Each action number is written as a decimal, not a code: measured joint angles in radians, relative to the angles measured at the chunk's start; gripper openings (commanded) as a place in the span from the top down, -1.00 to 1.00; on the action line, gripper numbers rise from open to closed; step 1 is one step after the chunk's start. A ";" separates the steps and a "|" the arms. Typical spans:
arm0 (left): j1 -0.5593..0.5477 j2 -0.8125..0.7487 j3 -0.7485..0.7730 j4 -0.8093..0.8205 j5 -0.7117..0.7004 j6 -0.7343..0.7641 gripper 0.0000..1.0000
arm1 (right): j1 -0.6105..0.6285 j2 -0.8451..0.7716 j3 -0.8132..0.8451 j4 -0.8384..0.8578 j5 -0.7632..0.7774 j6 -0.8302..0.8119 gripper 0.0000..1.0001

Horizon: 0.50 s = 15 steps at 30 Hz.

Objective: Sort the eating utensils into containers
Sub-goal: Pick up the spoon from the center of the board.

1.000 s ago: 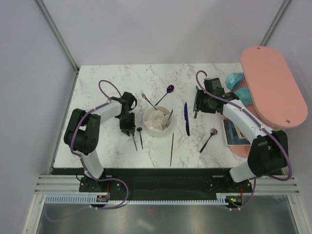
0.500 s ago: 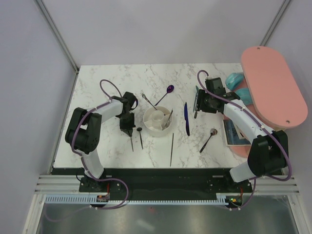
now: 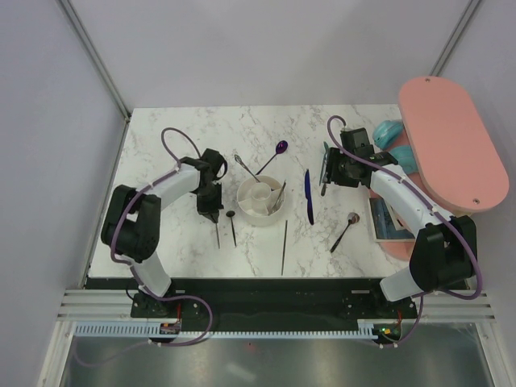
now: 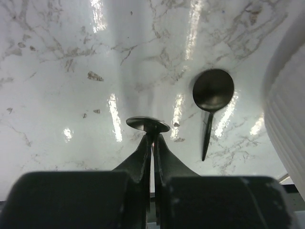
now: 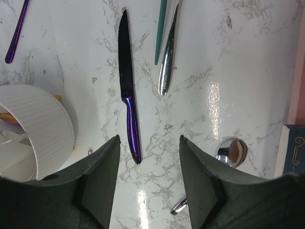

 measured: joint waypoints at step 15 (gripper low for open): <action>-0.001 -0.330 0.101 0.002 -0.024 0.034 0.96 | -0.005 0.031 0.000 0.000 -0.016 0.019 -0.19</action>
